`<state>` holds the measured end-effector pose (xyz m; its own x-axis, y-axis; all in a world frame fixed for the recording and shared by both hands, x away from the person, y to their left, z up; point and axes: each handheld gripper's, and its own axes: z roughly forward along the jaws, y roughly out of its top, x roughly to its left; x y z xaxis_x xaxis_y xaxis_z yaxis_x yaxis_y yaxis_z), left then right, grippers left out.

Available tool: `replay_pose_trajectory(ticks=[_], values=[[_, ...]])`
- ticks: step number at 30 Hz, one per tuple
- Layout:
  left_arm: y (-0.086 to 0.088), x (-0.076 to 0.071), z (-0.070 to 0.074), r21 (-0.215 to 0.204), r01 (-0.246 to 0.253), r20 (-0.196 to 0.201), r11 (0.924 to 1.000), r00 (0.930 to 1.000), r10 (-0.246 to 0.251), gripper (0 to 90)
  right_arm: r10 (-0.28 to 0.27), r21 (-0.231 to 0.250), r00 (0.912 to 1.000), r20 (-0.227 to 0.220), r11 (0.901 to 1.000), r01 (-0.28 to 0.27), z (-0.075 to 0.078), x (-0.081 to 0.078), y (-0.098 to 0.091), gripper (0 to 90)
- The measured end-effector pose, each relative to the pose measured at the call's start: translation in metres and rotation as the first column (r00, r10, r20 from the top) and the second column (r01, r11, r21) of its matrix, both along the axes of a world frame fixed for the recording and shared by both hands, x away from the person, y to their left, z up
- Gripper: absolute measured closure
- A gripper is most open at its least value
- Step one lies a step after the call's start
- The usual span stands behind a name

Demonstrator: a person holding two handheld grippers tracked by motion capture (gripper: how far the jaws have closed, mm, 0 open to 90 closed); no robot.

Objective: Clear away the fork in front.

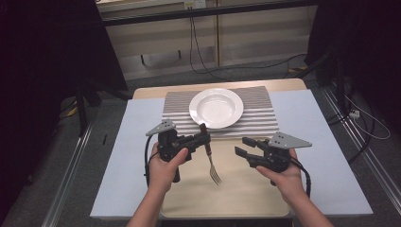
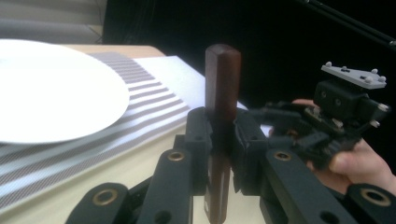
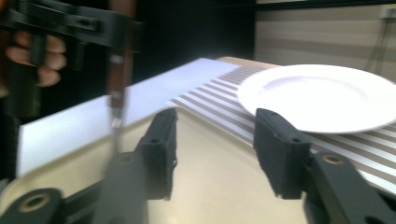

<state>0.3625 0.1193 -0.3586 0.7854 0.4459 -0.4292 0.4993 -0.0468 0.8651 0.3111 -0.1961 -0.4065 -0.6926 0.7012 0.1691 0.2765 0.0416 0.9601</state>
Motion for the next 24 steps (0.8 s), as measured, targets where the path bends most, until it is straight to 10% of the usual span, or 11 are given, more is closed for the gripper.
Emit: replay_pose_trajectory(ticks=[24], values=[[0.054, 0.004, -0.028, 0.075, -0.025, -0.061, 0.9969, 0.9977, 0.03, 79.5, -0.082, -0.063, 0.9967, -0.002, 0.9947, 0.081, -0.011, -0.009, -0.028, 20.5]])
